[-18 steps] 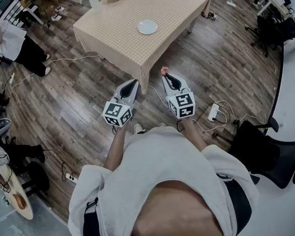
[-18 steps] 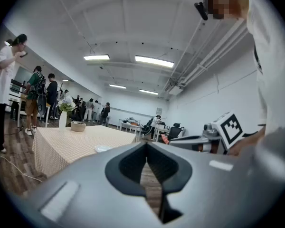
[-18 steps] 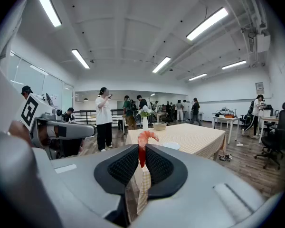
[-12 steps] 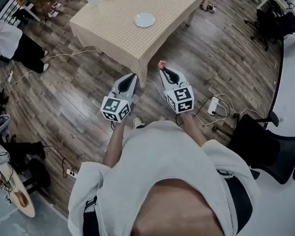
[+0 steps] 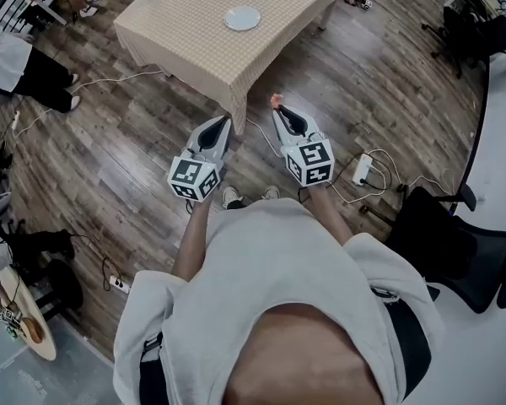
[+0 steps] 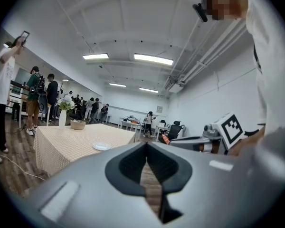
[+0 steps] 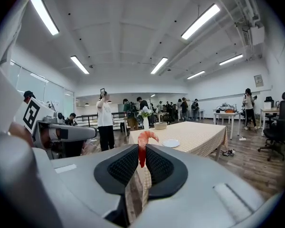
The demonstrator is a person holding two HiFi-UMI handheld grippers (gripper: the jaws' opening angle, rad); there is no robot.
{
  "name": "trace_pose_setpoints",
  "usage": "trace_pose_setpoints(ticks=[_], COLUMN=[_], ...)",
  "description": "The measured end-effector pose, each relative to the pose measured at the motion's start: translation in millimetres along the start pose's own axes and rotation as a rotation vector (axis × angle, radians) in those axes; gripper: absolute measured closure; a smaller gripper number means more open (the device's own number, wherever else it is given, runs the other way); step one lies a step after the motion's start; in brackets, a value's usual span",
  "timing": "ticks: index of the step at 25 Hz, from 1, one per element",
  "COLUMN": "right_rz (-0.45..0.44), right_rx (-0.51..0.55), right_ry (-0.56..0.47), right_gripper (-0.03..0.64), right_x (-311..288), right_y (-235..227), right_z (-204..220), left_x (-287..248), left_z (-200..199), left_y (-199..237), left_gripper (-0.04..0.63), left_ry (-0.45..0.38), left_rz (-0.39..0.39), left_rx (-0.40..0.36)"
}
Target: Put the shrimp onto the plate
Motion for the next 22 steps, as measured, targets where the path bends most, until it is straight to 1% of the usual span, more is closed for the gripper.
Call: trace_pose_setpoints(ticks=[7,16,22], right_rz=[0.006,-0.019,-0.017], right_rx=[-0.024,-0.044,-0.052], right_ry=[0.028,0.038,0.04], right_gripper=[0.569,0.569,0.569], right_x=[17,38,50], right_y=[-11,-26,-37], right_z=[19,37,48], left_x=[-3,-20,-30], left_z=[7,21,27], left_y=[-13,-40,-50], left_gripper=[0.586,0.586,0.586], left_ry=[0.001,0.015,0.017], left_rz=[-0.026,-0.03,-0.031], left_rx=[0.017,0.02,0.013])
Point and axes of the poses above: the fingertips, and each gripper's own axes: x backward along the fingers, y to its left, z out of its underside, the point moved 2 cm from there along x, backward along the fingers, and after that the axes turned 5 degrees about x, right-handed, at the moved point
